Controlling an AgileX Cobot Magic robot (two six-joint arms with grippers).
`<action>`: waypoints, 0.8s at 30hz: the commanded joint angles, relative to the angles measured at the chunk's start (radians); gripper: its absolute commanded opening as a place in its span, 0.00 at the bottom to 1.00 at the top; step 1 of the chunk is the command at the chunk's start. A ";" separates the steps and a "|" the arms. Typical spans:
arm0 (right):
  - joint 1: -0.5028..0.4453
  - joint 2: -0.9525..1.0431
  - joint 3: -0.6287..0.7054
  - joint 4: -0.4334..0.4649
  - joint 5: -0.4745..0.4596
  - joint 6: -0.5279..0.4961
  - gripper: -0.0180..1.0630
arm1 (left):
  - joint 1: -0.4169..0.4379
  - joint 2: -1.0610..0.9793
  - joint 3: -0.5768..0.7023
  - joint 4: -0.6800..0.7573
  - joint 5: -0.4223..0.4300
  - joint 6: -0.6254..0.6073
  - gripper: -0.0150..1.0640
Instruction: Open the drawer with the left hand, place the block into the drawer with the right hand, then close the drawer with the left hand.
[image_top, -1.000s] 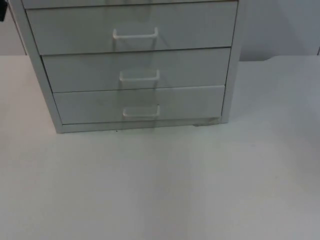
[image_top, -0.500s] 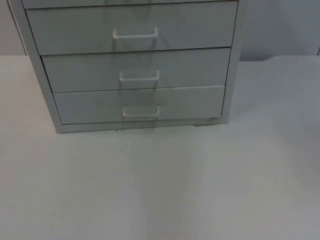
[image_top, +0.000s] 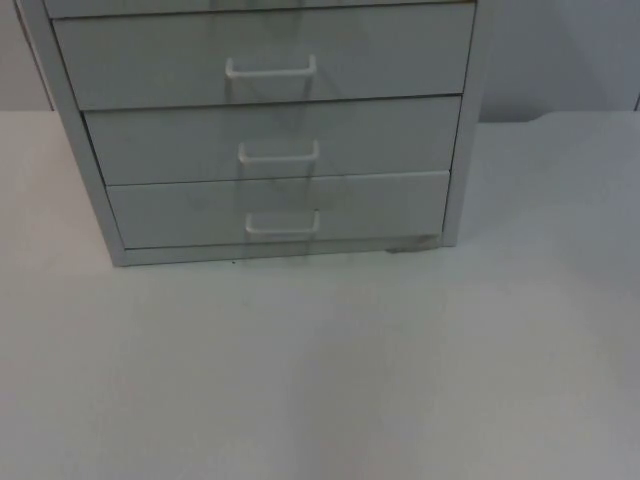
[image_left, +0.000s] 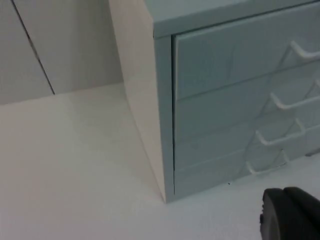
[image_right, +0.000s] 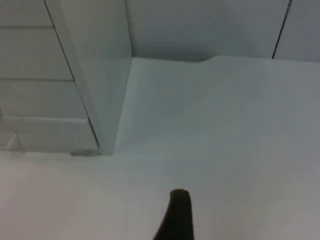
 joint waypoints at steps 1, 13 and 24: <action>-0.003 -0.047 0.002 0.013 -0.005 -0.013 0.65 | 0.002 -0.056 0.007 -0.015 0.018 0.004 0.01; -0.003 -0.265 0.069 0.158 0.066 -0.204 0.65 | 0.002 -0.422 0.194 -0.015 0.022 0.004 0.01; -0.003 -0.561 0.153 0.202 0.271 -0.207 0.65 | 0.002 -0.649 0.286 -0.026 0.121 -0.006 0.01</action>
